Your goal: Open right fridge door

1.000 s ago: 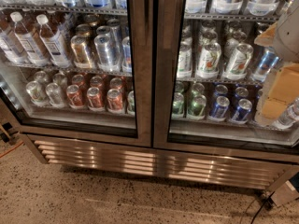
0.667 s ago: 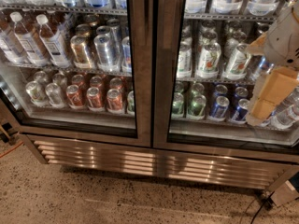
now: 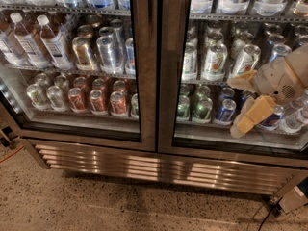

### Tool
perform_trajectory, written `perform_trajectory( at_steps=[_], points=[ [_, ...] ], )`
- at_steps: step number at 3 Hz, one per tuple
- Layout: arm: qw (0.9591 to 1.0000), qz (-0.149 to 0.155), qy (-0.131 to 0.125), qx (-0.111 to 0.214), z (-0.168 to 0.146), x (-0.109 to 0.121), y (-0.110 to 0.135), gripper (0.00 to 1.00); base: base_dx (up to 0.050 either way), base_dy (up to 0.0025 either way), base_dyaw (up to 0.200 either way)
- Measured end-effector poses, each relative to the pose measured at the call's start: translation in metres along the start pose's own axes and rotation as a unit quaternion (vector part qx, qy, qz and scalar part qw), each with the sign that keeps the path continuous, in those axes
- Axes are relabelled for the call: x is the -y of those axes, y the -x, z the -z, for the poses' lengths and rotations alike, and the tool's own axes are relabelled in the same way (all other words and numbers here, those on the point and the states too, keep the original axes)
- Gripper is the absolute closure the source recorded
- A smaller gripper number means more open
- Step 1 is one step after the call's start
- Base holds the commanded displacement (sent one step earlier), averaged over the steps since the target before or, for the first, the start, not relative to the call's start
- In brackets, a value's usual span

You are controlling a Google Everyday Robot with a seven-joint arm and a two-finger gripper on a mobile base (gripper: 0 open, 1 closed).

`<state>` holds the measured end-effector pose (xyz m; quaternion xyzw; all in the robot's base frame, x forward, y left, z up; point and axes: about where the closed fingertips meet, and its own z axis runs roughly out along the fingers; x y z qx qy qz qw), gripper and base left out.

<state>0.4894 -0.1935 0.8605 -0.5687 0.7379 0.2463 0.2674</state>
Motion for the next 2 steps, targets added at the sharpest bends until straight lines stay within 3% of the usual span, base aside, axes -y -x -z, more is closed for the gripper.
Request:
perform_trajectory(
  at_steps=[1,2],
  points=[
    [0.9969,-0.016,0.043,0.063,-0.023,-0.004,0.009,0.0,0.0,0.0,0.0],
    [0.9979,-0.055,0.022,0.027,-0.011,-0.001,-0.003,0.0,0.0,0.0,0.0]
  ],
)
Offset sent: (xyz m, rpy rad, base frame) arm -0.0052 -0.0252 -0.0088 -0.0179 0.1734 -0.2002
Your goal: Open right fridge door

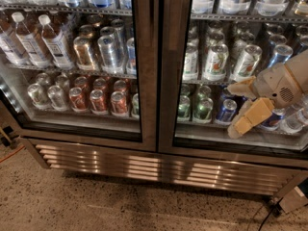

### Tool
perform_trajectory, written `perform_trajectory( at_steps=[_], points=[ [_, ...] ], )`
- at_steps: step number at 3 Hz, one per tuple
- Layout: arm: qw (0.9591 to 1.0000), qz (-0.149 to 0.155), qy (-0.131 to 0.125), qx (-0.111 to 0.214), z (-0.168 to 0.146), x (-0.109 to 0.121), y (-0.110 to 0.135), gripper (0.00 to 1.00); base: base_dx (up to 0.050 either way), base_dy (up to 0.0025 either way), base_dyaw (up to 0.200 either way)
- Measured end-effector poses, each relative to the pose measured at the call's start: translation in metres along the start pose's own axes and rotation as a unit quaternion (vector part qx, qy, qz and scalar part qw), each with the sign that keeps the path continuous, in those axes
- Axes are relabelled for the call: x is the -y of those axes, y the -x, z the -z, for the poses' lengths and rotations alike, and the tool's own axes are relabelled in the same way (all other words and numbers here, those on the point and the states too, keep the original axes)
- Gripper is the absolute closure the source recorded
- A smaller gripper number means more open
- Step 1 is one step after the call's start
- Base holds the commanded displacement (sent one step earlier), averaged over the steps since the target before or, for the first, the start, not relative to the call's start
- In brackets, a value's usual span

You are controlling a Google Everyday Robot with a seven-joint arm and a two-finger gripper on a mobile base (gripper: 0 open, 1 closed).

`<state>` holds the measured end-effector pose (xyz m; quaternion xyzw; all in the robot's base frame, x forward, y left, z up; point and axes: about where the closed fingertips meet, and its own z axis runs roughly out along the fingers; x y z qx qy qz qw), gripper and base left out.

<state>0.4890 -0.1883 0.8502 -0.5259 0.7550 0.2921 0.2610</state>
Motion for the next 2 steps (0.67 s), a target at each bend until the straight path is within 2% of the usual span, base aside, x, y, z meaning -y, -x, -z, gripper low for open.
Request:
perform_trajectory(
  at_steps=[1,2],
  points=[
    [0.9994,-0.019,-0.02,0.019,0.009,-0.025,-0.005,0.0,0.0,0.0,0.0],
    [0.9981,-0.021,-0.035,0.046,0.026,-0.07,-0.037,0.0,0.0,0.0,0.0]
  ],
)
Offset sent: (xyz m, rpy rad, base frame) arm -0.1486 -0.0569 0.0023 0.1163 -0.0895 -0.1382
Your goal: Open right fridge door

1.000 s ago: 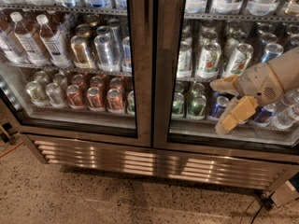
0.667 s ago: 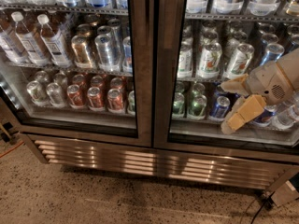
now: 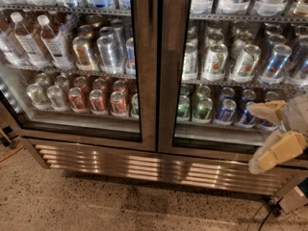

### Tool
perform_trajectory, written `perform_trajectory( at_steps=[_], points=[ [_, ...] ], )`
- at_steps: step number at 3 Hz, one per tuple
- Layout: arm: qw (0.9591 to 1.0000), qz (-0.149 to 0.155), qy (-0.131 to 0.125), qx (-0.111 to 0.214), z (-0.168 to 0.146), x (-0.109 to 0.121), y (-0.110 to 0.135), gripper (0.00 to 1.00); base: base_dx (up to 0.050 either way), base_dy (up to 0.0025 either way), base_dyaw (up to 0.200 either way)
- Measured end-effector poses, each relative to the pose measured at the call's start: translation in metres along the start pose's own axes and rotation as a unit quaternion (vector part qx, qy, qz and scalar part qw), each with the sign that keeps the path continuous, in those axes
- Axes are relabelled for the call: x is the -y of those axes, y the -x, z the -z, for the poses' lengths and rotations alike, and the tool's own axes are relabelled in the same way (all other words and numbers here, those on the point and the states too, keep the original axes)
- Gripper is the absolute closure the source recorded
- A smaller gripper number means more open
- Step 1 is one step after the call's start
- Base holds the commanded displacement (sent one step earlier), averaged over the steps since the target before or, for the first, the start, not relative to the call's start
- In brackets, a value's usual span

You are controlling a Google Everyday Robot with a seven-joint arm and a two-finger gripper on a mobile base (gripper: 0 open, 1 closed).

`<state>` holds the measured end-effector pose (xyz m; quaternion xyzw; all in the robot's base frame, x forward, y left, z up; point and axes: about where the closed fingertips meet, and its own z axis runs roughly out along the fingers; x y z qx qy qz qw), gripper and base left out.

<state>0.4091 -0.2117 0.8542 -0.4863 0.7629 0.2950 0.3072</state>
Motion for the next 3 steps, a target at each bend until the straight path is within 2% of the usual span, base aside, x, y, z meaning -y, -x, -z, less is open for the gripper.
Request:
perform_trajectory(
  at_steps=[1,2,3],
  points=[
    [1.0,-0.005,-0.008,0.002,0.007,-0.003,-0.01,0.0,0.0,0.0,0.0],
    [0.9968,-0.021,0.062,0.047,-0.001,0.008,0.0,0.0,0.0,0.0,0.0],
    [0.967,-0.02,0.196,0.161,-0.008,0.002,0.004,0.0,0.0,0.0,0.0]
  ],
)
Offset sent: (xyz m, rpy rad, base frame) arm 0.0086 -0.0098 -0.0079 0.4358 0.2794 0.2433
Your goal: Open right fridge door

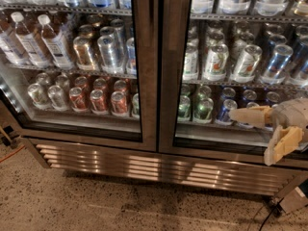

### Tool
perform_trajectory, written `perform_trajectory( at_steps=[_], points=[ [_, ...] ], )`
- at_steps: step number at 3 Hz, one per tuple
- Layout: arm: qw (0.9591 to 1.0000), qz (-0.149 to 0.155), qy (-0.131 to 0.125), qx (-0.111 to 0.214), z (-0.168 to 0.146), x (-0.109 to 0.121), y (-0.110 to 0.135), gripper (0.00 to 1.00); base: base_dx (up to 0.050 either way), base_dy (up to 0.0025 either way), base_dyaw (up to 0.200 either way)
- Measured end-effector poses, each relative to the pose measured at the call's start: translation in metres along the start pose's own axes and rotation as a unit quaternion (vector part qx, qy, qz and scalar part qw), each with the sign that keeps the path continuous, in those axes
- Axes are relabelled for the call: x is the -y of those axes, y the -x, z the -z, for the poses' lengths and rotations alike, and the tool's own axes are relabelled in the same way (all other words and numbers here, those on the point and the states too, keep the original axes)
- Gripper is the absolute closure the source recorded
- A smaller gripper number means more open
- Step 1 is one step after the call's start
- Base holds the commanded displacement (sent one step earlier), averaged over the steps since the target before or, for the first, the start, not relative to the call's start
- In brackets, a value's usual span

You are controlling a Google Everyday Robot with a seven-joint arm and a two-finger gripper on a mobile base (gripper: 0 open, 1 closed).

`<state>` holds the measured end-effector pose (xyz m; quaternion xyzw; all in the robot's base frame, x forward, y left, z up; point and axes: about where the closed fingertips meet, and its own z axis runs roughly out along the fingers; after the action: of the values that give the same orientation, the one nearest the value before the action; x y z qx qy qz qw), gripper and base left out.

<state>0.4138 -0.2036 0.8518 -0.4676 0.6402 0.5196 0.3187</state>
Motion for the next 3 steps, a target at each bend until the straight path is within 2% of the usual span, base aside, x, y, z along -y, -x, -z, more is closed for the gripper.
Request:
perform_trajectory(
  at_steps=[1,2,3],
  points=[
    [0.997,-0.02,0.045,0.06,-0.002,0.008,-0.012,0.0,0.0,0.0,0.0],
    [0.9988,-0.035,-0.028,0.022,-0.008,0.015,-0.015,0.0,0.0,0.0,0.0],
    [0.9941,-0.035,-0.1,0.02,-0.02,0.014,-0.004,0.0,0.0,0.0,0.0]
  ],
)
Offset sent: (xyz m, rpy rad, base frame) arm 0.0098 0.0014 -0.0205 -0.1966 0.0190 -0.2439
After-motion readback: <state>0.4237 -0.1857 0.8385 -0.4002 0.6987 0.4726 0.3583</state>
